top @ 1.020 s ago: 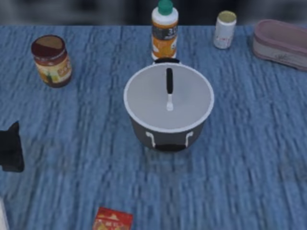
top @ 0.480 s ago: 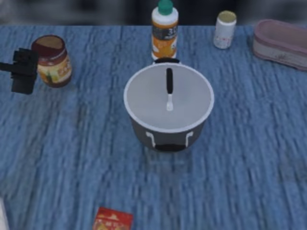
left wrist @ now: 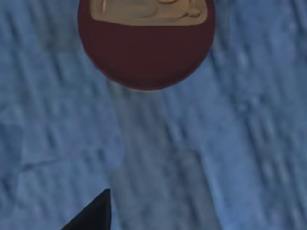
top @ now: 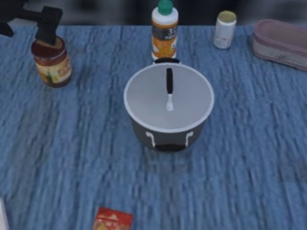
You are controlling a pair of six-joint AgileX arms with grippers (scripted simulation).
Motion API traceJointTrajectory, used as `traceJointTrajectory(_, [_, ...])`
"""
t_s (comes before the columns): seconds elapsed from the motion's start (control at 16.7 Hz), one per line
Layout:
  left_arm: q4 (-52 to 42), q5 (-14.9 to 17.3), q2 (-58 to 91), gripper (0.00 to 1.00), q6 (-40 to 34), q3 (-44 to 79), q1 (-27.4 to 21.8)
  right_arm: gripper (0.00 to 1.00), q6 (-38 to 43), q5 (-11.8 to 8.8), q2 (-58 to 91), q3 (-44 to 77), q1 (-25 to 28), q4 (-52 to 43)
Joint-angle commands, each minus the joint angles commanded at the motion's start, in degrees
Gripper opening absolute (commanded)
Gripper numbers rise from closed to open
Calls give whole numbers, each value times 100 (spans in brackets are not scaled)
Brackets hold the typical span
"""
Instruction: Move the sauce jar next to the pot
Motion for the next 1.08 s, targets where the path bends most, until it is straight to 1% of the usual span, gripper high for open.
traceJointTrajectory(0.3, [-921, -104, 2097, 100, 261, 2492, 52, 100, 0, 0, 0, 0, 0, 0])
traceJointTrajectory(0.54, [-1394, -199, 3235, 100, 393, 3922, 103, 100, 0, 0, 0, 0, 0, 0])
traceJointTrajectory(0.78, [-1599, -258, 3729, 100, 443, 4576, 138, 100, 0, 0, 0, 0, 0, 0])
traceJointTrajectory(1.08, [-1593, -255, 3734, 100, 440, 4570, 103, 100, 0, 0, 0, 0, 0, 0])
